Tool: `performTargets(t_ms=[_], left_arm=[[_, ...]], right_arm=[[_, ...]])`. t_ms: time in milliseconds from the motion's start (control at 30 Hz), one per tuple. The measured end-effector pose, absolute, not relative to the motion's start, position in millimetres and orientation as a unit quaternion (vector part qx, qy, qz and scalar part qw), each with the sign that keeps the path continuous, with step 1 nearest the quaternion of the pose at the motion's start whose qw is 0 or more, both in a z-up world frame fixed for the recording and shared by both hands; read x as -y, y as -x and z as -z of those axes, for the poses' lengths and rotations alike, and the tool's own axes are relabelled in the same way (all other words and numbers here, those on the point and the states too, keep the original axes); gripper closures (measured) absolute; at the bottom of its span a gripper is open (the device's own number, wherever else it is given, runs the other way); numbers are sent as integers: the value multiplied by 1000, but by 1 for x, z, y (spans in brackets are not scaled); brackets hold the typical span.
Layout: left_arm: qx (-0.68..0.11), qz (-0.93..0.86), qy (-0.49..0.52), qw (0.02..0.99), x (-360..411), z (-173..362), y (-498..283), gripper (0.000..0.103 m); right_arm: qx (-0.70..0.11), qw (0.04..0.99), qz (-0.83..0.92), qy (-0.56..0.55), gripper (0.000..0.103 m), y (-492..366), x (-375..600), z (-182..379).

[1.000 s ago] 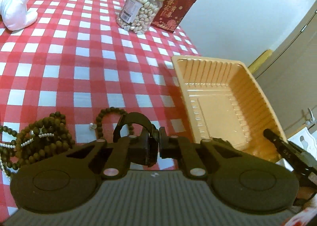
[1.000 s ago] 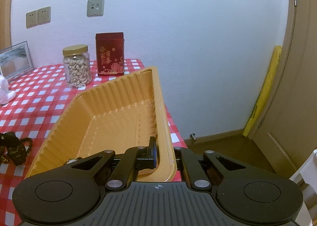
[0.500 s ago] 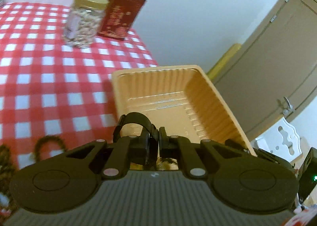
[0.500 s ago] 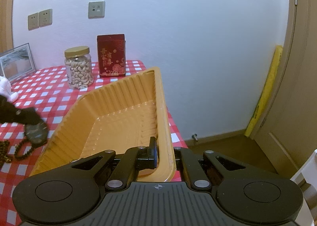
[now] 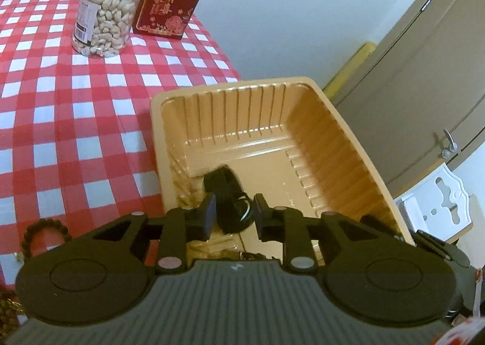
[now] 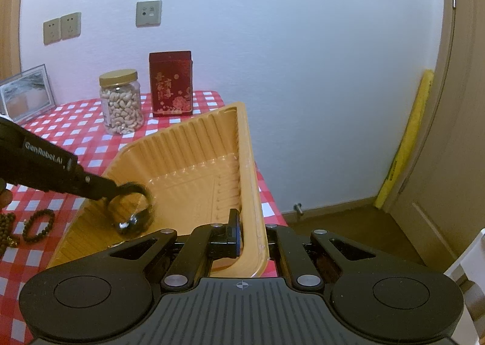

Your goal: Organize jewelry

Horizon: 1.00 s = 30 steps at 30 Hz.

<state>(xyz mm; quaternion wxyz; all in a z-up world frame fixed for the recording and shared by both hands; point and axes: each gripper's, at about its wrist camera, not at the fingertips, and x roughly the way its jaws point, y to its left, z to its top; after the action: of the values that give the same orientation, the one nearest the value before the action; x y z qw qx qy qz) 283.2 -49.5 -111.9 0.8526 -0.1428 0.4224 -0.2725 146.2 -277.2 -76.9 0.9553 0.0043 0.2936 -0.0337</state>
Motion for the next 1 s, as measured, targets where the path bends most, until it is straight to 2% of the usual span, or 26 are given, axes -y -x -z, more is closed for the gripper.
performTargets(t_ms=[400, 733, 1000], left_arm=[[-399, 228, 171, 871, -12, 92, -254, 80], [-416, 138, 41, 898, -56, 121, -216, 80], [-413, 122, -1, 902, -61, 137, -222, 80]], right_arm=[[-296, 955, 34, -4, 99, -151, 278, 77], [-299, 953, 37, -7, 99, -152, 281, 80], [-303, 952, 38, -6, 99, -154, 281, 82]])
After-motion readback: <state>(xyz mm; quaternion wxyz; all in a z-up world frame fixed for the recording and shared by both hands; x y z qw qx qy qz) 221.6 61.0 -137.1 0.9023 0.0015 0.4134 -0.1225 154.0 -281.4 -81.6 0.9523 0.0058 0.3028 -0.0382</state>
